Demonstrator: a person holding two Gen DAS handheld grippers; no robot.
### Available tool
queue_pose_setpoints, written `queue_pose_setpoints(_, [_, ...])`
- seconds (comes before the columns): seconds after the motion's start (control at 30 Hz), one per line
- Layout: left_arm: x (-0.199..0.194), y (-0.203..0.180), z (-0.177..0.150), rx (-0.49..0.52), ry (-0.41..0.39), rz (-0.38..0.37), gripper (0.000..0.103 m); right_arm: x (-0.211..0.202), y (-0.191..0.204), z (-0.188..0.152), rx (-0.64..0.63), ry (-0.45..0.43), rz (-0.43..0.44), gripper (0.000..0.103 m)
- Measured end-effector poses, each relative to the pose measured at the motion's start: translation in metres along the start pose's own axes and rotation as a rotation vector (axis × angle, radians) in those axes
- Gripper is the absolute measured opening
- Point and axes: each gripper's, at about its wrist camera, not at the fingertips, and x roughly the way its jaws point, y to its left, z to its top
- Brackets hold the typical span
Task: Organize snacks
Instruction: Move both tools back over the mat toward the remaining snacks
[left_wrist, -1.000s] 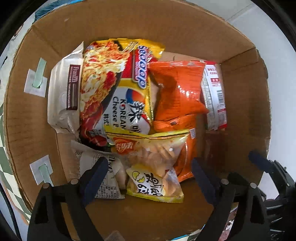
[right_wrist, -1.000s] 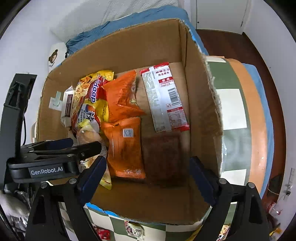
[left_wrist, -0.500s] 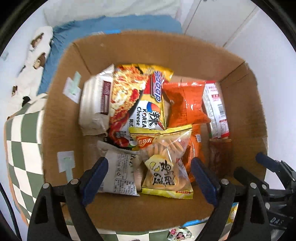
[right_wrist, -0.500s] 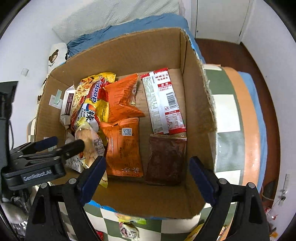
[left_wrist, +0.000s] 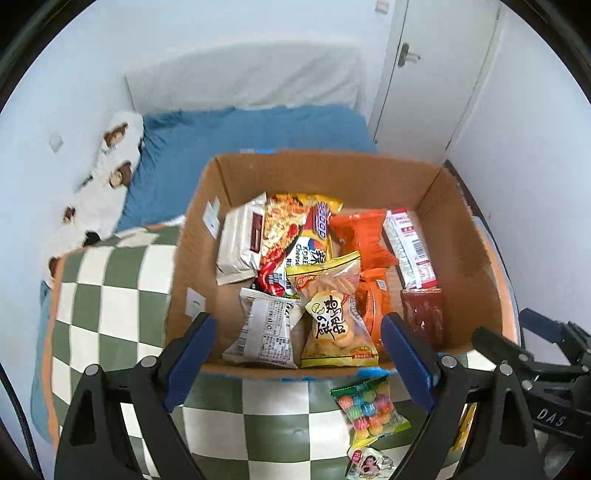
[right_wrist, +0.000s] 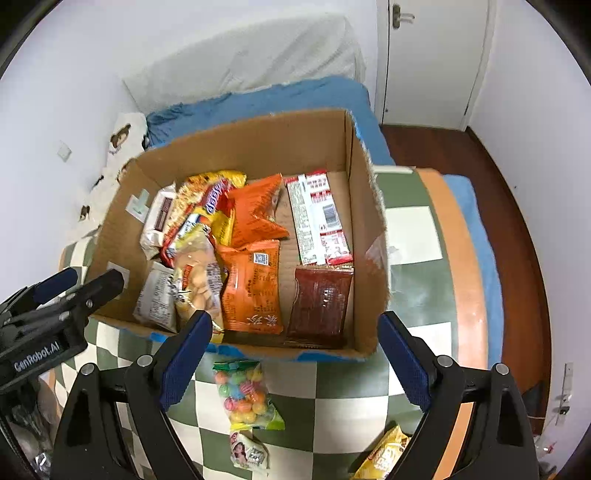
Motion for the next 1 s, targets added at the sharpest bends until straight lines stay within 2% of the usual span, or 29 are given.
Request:
queue_pose_setpoints(0.33, [-0.057, -0.005, -0.025, 0.014, -0.124, 0.013, 0.091, -0.068, 0.006, -0.03, -0.028, -0.145, -0.013, 0.093])
queue_pose_setpoints(0.53, [-0.086, -0.007, -0.039, -0.004, -0.142, -0.01, 0.091, -0.105, 0.009, -0.048, -0.025, -0.2, 0.012, 0.093])
queue_pose_setpoints(0.7, [-0.087, -0.001, -0.069, -0.031, -0.07, -0.009, 0.091, -0.114, -0.003, -0.072, 0.015, -0.17, 0.043, 0.093])
queue_pose_setpoints(0.87, [-0.059, 0.013, -0.117, -0.082, 0.067, 0.008, 0.091, -0.086, -0.036, -0.111, 0.09, -0.038, 0.034, 0.093])
queue_pose_setpoints(1.0, [-0.027, 0.029, -0.155, -0.158, 0.193, 0.021, 0.091, -0.045, -0.081, -0.145, 0.218, 0.086, 0.016, 0.093])
